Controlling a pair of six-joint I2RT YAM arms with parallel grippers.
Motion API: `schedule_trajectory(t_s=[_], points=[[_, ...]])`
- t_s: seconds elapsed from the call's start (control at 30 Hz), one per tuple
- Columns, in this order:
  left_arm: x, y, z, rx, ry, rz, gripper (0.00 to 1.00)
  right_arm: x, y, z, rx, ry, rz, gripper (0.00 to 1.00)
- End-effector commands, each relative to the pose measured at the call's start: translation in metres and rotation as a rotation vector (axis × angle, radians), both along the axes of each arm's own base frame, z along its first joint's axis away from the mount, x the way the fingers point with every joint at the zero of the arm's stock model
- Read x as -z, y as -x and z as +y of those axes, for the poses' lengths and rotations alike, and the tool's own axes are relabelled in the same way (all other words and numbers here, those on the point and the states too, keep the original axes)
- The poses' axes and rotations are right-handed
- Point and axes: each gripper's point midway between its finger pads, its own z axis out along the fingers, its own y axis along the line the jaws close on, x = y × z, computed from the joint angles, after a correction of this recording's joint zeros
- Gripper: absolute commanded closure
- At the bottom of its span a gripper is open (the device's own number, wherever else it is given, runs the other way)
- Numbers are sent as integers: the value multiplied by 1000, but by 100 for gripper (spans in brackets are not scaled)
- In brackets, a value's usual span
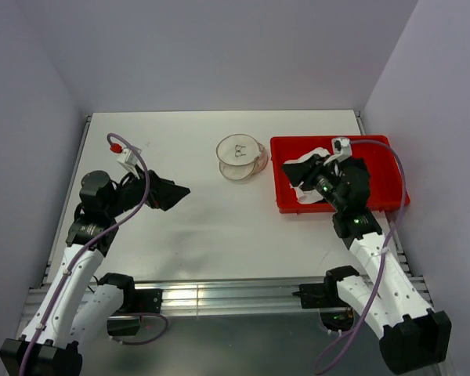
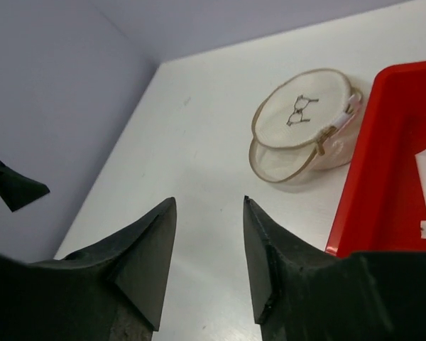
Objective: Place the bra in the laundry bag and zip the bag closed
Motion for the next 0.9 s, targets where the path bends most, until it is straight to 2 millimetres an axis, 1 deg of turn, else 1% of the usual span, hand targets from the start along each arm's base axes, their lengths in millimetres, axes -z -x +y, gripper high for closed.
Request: schedule_trajectory(t_s=[0.0,0.03,0.1,0.13,0.17,0.2,0.23,0.27,0.3,0.33,0.37,0.4,0.43,0.47,0.5,0.53,0.57,0.6,0.63,0.67,0.7,0.73,0.77,0.8,0.83,0.87], points=[[-21,0,3,-12,-11,-71,1,-13,-8,20,-35,88,-14,49],[-22,-1,5,-21,-12,-74,1,-13,-10,36,-72,126,-9,48],[-21,-1,8,-44,-21,-74,1,-7,-14,48,-86,172,19,47],[-22,-1,9,-49,-22,-75,1,7,-23,55,-89,205,61,47],[-23,0,9,-49,-21,-80,1,2,-24,66,-116,231,63,47],[-25,2,9,-46,-21,-88,1,19,-34,74,-129,265,114,47],[-24,2,9,-49,-20,-86,1,11,-43,80,-130,283,102,48],[-25,3,9,-53,-24,-91,1,17,-45,88,-146,308,126,48],[-27,4,10,-60,-27,-98,1,21,-52,92,-145,327,137,49],[-26,3,12,-79,-37,-97,1,25,-65,102,-152,354,152,49],[-27,3,13,-90,-39,-101,1,31,-72,104,-140,388,172,49],[-28,4,13,-94,-43,-107,1,52,-80,114,-149,432,216,49],[-28,4,14,-109,-47,-106,1,36,-92,121,-136,456,186,50],[-28,4,15,-113,-49,-104,1,43,-97,118,-103,514,217,51],[-29,5,15,-116,-50,-109,1,65,-107,124,-92,572,256,51],[-29,6,14,-114,-53,-114,1,51,-120,129,-73,593,228,51],[-29,6,15,-121,-58,-114,1,59,-123,128,-65,636,259,51],[-29,6,15,-127,-62,-115,1,81,-134,129,-51,683,296,51],[-30,6,17,-138,-69,-120,1,68,-146,136,-44,689,265,52],[-27,4,19,-158,-77,-109,1,76,-149,134,-43,722,292,52],[-28,4,20,-166,-81,-113,1,82,-157,133,-25,751,302,52],[-27,4,19,-165,-85,-111,1,89,-169,141,-38,783,300,52],[-27,4,19,-169,-88,-114,1,98,-168,141,-55,820,333,52],[-25,3,19,-176,-94,-105,1,120,-173,144,-74,852,368,51],[-24,2,19,-177,-97,-102,1,117,-178,152,-90,863,347,50],[-23,2,19,-175,-98,-99,1,125,-176,154,-109,884,363,50]])
